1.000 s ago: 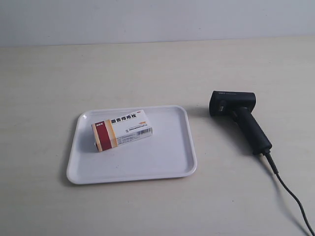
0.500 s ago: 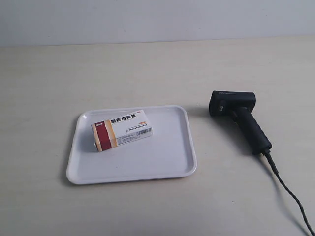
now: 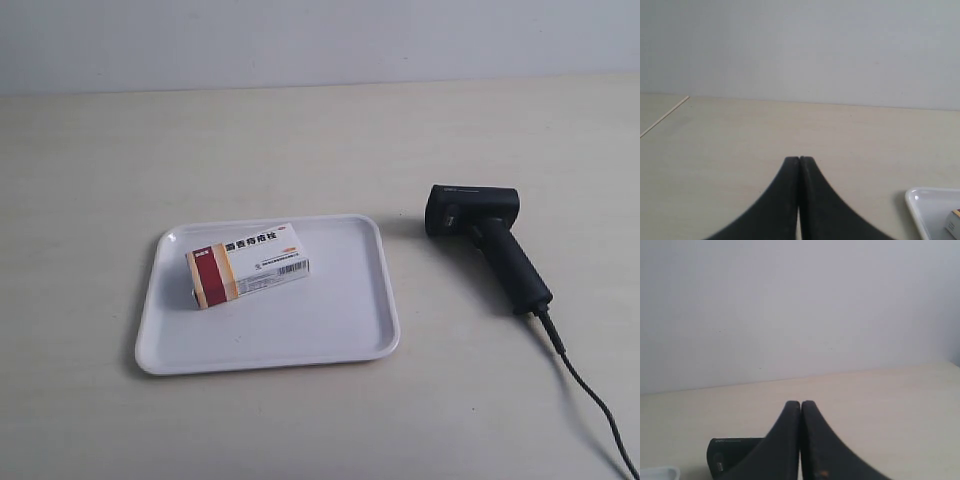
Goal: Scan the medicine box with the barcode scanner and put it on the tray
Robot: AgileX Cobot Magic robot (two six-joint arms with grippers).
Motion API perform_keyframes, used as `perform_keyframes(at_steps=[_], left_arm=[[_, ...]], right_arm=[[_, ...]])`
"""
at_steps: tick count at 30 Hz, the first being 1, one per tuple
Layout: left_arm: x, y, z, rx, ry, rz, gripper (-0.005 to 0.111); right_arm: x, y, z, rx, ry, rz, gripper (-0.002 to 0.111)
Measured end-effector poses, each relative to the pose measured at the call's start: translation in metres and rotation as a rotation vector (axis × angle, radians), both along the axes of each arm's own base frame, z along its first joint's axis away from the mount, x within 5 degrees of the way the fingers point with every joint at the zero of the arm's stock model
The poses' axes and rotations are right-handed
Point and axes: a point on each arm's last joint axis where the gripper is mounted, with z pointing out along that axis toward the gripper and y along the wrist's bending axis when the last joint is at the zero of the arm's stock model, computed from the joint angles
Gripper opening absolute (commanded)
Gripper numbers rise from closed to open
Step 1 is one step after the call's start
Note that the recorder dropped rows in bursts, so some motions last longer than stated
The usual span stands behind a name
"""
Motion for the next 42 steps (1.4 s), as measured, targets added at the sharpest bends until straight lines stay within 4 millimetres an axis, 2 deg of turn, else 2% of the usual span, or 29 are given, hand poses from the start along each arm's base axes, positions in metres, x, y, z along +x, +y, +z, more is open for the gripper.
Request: perform_keyframes(at_steps=[8,42], left_arm=[[0.0000,0.0000,-0.0006,0.000,0.003,0.000,0.002],[0.0000,0.0000,-0.0006,0.000,0.003,0.000,0.002]], right_arm=[[-0.0001,-0.0004,-0.0041,-0.006,0.045,-0.010,0.001],[-0.0001,-0.0004,-0.0043,-0.007,0.047,-0.010,0.001]])
